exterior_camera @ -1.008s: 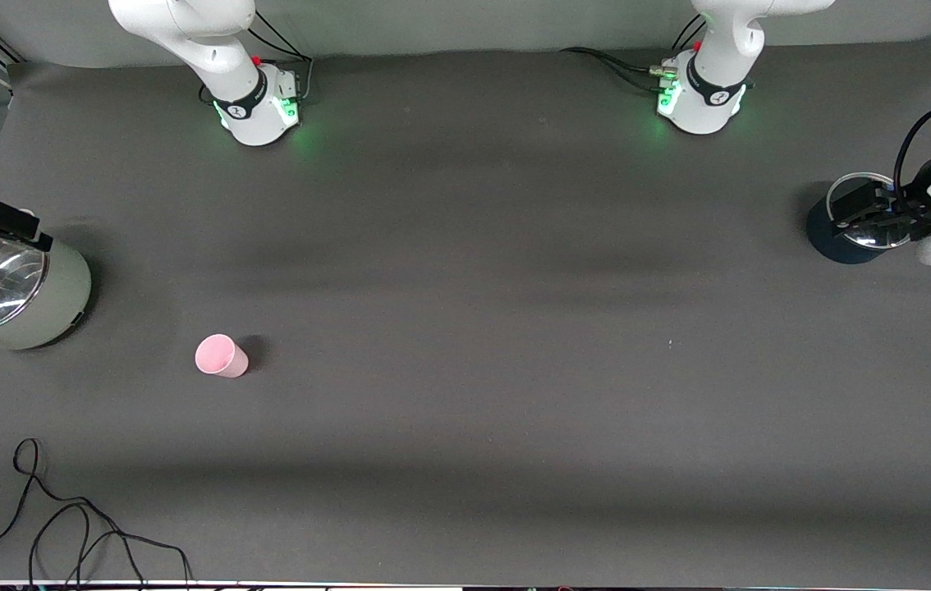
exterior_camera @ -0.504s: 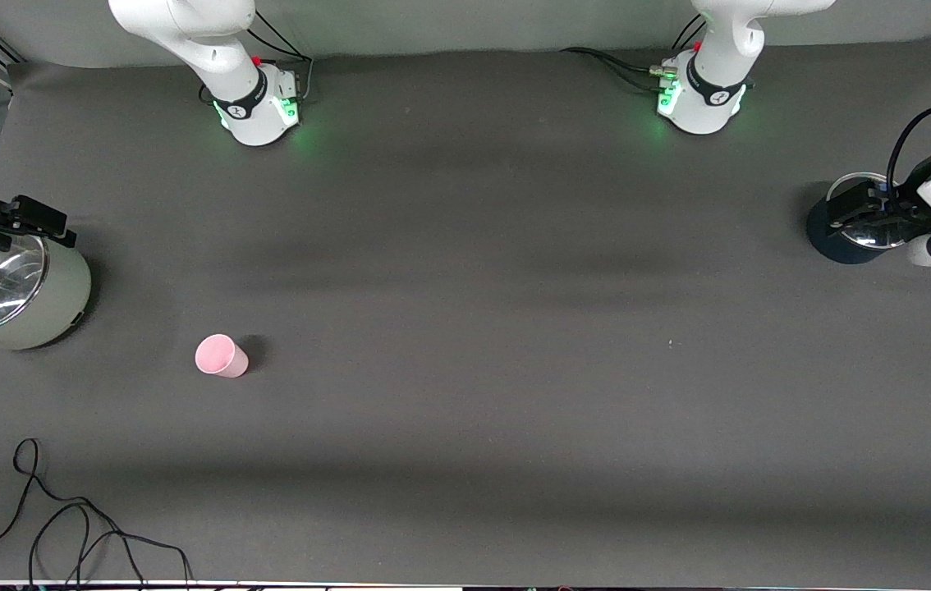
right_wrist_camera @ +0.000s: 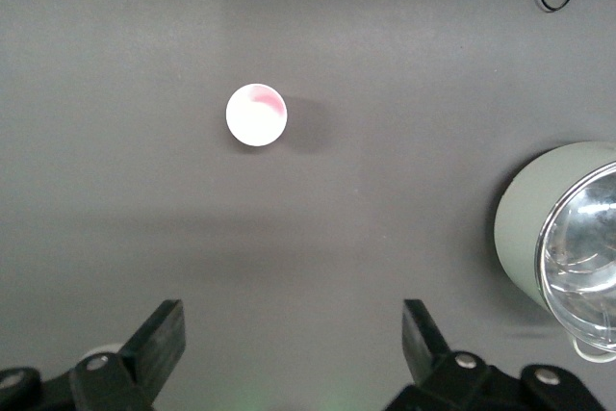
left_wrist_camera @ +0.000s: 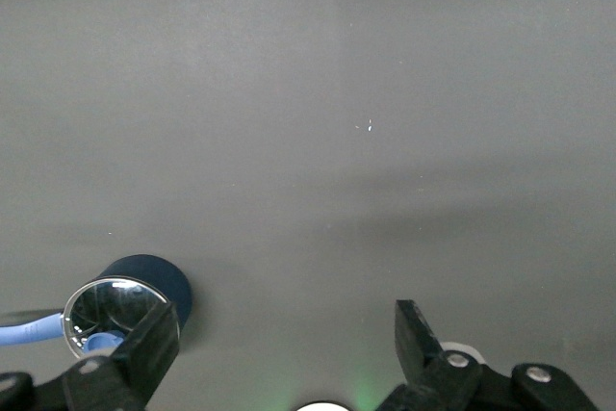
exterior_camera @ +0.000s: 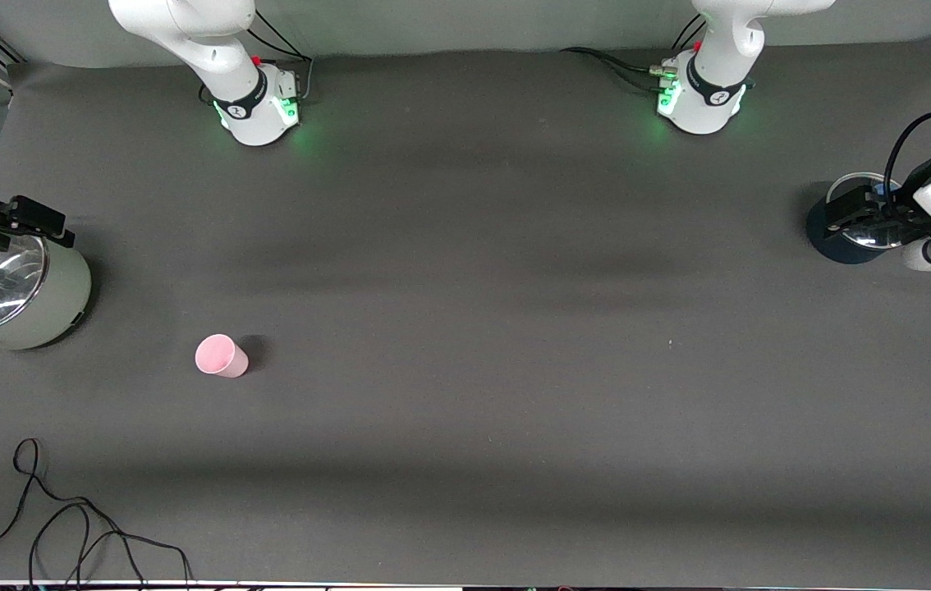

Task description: Transfer pink cup from left to right arm

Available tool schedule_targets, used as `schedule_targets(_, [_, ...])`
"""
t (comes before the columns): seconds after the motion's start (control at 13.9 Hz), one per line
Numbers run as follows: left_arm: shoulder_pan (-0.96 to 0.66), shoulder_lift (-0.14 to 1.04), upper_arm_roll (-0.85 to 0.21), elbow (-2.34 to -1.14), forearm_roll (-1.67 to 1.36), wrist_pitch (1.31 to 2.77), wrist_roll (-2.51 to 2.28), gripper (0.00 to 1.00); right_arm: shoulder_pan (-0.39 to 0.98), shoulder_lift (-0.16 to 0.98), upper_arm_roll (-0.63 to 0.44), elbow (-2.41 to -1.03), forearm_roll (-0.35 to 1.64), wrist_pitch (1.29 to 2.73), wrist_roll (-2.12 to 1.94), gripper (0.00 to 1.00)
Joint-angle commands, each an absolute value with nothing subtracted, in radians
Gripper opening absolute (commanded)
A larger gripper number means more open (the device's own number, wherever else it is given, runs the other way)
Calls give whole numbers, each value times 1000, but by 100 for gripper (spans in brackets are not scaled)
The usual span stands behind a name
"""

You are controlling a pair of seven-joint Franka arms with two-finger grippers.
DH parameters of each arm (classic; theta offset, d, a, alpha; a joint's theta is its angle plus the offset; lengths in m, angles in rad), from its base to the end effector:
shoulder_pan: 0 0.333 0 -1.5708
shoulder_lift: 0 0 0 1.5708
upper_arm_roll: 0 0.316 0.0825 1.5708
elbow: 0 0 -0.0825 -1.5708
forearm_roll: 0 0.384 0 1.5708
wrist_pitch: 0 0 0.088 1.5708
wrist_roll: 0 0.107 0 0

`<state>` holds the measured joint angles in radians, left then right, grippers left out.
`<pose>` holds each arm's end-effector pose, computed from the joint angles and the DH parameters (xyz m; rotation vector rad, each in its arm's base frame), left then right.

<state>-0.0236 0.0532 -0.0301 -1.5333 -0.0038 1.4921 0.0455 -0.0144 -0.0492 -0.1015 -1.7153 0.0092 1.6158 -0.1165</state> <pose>0.5611 -0.0301 0.6058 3.1292 -0.1556 -0.1480 0.5359 -0.0626 0.5868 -3.1207 -0.0003 0.0758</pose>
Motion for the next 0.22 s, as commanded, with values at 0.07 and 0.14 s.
schedule_targets(0.07, [-38, 58, -17, -1514, -11, 1488, 58, 100, -15, -55, -100, -1724, -3, 1634, -97, 100])
schedule_targets(0.14, [-38, 58, -17, -1514, -11, 1488, 58, 100, -15, -54, -100, -1721, -3, 1634, -97, 100])
